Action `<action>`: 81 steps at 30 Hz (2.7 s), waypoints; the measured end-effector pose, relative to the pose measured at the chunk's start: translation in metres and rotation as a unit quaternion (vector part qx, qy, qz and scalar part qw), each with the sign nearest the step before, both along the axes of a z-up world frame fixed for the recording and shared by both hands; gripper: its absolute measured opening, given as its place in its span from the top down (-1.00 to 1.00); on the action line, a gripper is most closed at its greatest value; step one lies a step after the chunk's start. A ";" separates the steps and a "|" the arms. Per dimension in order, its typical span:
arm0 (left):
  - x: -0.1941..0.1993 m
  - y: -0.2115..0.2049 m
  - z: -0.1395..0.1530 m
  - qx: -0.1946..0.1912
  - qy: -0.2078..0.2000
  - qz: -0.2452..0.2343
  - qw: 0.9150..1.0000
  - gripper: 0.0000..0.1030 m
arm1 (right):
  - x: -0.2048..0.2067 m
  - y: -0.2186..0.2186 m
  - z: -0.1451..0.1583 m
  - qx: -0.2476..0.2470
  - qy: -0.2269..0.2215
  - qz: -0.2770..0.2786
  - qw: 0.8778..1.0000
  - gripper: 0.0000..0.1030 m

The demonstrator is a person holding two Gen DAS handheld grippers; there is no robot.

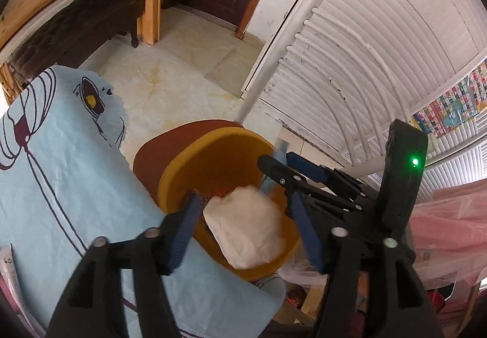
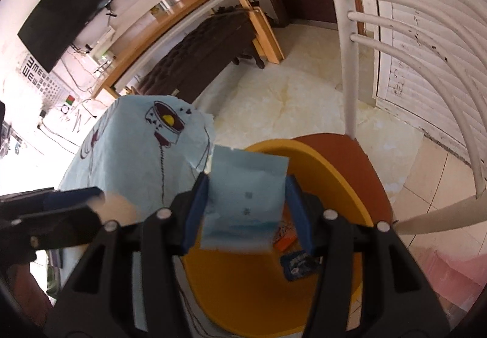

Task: Collect trash
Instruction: 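Carry both to the yellow bin, open the left tool while the right tool holds the sachet above, then move both tools back over the trash on the bed, then grasp the brown biscuit packet with the left tool while the right tool grasps the white-purple tube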

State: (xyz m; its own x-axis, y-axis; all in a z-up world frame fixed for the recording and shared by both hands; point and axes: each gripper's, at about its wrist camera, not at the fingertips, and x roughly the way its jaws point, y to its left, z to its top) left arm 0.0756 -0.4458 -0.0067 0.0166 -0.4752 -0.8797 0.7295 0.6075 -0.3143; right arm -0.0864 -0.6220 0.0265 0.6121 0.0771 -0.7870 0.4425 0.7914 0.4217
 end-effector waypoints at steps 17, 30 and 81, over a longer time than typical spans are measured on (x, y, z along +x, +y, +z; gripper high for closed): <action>0.003 0.055 0.026 -0.033 -0.022 0.042 0.998 -0.41 | 0.009 0.020 0.013 0.002 -0.015 0.014 1.000 -0.21; 0.030 0.184 0.056 -0.056 -0.080 0.150 0.984 -0.41 | 0.054 0.093 0.055 -0.018 -0.045 0.088 0.995 -0.27; 0.065 0.388 -0.018 0.026 -0.089 0.227 0.970 -0.44 | 0.106 0.365 0.050 -0.158 0.048 0.358 0.919 -0.50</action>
State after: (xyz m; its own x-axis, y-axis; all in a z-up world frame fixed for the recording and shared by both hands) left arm 0.1409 -0.0580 -0.0244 0.3674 -0.3391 -0.8661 0.4241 0.8898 -0.1685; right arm 0.0193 -0.2574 0.0767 0.4198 0.1913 -0.8872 -0.2164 0.9705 0.1068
